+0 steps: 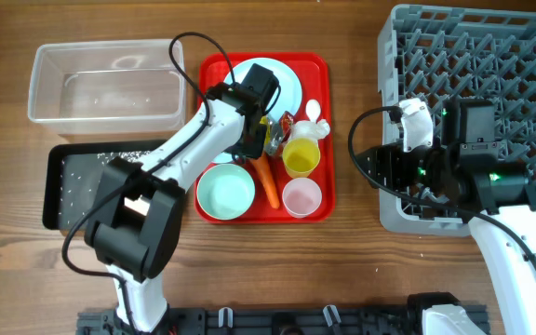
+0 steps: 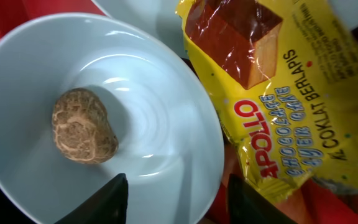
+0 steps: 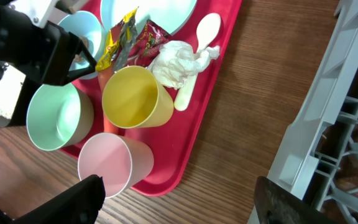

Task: Sort waste into correct bins and load items into the dishwasher rack
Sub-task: 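Grasp the light-blue bowl holding the cookie with the left gripper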

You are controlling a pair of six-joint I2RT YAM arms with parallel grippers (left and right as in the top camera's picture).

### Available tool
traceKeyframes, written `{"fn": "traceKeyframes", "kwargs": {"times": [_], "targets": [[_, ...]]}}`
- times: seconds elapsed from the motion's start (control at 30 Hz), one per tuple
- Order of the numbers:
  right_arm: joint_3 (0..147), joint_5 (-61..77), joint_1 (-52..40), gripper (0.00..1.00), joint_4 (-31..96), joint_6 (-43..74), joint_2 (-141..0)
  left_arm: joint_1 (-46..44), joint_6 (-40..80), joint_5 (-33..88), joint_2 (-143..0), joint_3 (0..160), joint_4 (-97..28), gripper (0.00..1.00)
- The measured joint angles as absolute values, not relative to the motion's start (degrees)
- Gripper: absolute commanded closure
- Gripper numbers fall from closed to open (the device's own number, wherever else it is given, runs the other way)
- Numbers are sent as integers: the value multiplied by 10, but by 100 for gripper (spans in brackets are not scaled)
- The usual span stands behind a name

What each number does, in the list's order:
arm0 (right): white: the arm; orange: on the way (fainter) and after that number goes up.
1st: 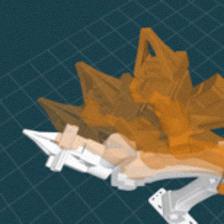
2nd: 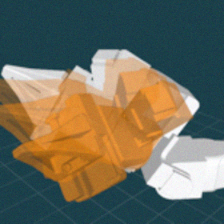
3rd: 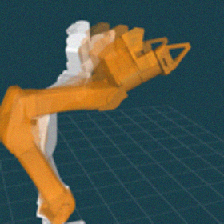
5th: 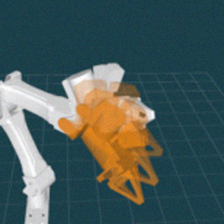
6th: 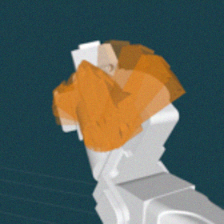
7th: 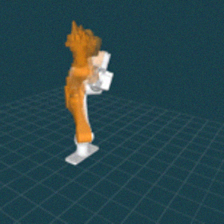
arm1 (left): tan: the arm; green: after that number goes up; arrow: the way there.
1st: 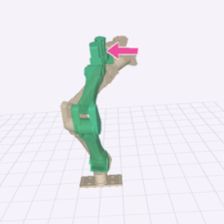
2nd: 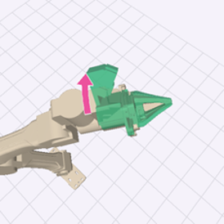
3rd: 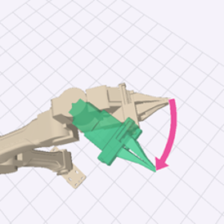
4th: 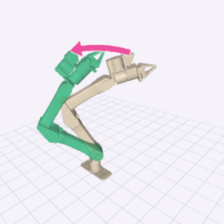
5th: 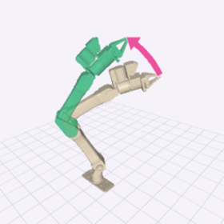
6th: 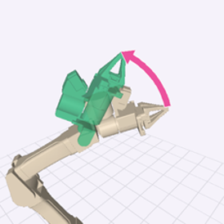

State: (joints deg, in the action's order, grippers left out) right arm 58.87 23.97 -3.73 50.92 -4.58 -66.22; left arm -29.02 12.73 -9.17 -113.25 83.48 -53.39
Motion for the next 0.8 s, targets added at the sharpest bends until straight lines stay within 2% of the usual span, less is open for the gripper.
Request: {"fn": "traceKeyframes", "kwargs": {"times": [0.2, 0.33, 0.67, 0.8], "targets": [[589, 240, -37, 20, 509, -46, -662, -292, 125, -84, -1144, 835, -535, 86], [589, 240, -37, 20, 509, -46, -662, -292, 124, -79, -1145, 835, -535, 96], [589, 240, -37, 20, 509, -46, -662, -292, 121, -82, -1144, 835, -536, 96], [589, 240, -37, 20, 509, -46, -662, -291, 122, -78, -1123, 853, -586, 96]]}}
